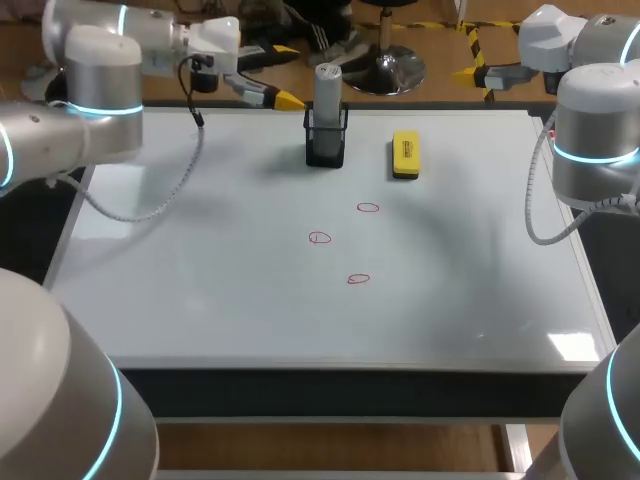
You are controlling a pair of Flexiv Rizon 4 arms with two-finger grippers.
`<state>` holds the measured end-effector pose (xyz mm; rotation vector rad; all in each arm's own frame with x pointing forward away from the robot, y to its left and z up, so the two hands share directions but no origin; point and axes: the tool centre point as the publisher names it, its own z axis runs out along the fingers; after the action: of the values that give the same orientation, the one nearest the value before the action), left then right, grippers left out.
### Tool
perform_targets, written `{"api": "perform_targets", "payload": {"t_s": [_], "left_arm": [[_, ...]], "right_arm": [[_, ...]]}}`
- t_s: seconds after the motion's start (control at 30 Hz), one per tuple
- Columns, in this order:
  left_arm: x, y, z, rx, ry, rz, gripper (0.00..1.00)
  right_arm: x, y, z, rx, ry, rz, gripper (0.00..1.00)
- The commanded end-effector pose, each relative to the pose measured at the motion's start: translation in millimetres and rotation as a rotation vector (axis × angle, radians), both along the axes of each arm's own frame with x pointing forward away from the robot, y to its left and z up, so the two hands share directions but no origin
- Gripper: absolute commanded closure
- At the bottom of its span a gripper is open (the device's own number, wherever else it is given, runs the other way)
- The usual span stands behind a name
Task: Pick up the inspection probe, press it on each red-marked spot on the whiteboard one by one, put down the probe, pick up the eraser, and wipe off all the red marks.
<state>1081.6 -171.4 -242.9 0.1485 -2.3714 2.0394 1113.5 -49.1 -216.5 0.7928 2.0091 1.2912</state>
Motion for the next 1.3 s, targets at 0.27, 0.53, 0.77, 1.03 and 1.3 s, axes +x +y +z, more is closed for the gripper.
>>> {"api": "perform_targets", "payload": {"t_s": [0.27, 0.53, 0.77, 1.03, 1.3], "left_arm": [[11.3, -24, -24.2, -0.043, 0.008, -0.025, 0.00], [21.8, -36, -31.3, -0.057, 0.008, -0.050, 0.00], [25.3, -50, -35.1, -0.067, 0.009, -0.068, 0.00], [24.7, -59, -35.3, -0.074, 0.007, -0.061, 0.00], [24.8, -64, -37.7, -0.076, 0.011, -0.052, 0.00]], "right_arm": [[0.4, 0, 0, -0.001, 0.002, 0.001, 0.00], [0.4, 0, 0, -0.001, 0.002, 0.001, 0.00], [0.4, 0, 0, -0.001, 0.002, 0.001, 0.00], [0.4, 0, 0, -0.001, 0.002, 0.001, 0.00], [0.4, 0, 0, -0.001, 0.002, 0.001, 0.00]]}}
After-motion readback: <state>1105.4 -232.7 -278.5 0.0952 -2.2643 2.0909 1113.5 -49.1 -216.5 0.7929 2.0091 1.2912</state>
